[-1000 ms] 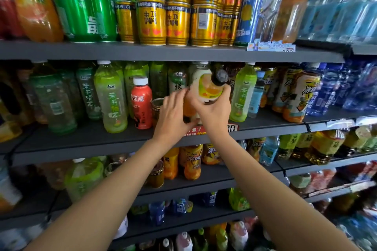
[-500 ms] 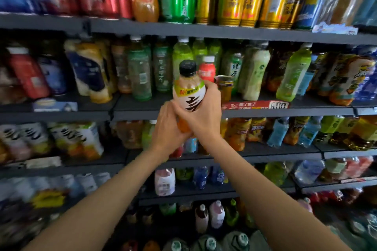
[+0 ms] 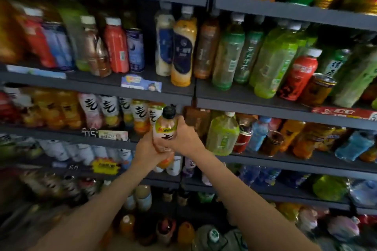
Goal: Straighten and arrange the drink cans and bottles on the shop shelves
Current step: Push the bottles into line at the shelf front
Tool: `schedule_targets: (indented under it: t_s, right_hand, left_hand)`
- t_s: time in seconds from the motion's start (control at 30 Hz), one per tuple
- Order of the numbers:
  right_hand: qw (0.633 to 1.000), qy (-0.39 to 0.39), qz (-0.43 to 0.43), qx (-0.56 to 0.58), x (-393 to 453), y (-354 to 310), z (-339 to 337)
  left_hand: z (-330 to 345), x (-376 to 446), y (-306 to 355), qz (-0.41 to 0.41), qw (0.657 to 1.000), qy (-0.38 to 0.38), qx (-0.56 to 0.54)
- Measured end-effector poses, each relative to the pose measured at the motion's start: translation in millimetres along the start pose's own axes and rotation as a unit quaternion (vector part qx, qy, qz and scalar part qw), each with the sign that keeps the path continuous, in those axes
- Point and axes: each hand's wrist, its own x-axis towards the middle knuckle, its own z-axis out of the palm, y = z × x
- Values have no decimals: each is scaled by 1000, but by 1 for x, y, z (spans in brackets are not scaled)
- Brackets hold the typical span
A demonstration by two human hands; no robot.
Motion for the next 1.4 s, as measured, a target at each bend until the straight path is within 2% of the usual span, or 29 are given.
schedule_targets:
  t_s: [0.07,0.17,0.3,0.37,0.47,0.63,0.83,1.03,1.23,1.4]
  right_hand:
    - [1000,-14,27,6,17,-4,21]
    - [997,17,58,39,34,-7,50]
    - [987,79,130,54,47,-5,67]
    - [976,133,166,39,52,-2,67]
    - [959,196,206,10,60,9,61]
    - [938,214,270,41,84,23,55]
    - [948,205,232,70,119,28,56]
    - [910,205,299,202,121,44,85]
    - [898,222,314,215,120,45,95]
    - [870,236,344,262,94,42,89]
  left_hand:
    - [-8,14,-23,-17,1000,-10,13]
    - [-19,36,-50,-16,999,-39,34]
    - [-26,60,-43,-28,982,-159,101]
    - [-25,76,-41,-23,978,-187,90]
    - [-20,89,-36,-37,980,-191,39]
    - [-7,104,-35,-40,981,-190,20]
    - [-3,114,-37,-5,981,-190,36]
    - [6,120,-44,-11,967,-246,56]
    - [7,117,-55,-24,964,-247,96]
    - [-3,102,-45,-21,954,-259,148]
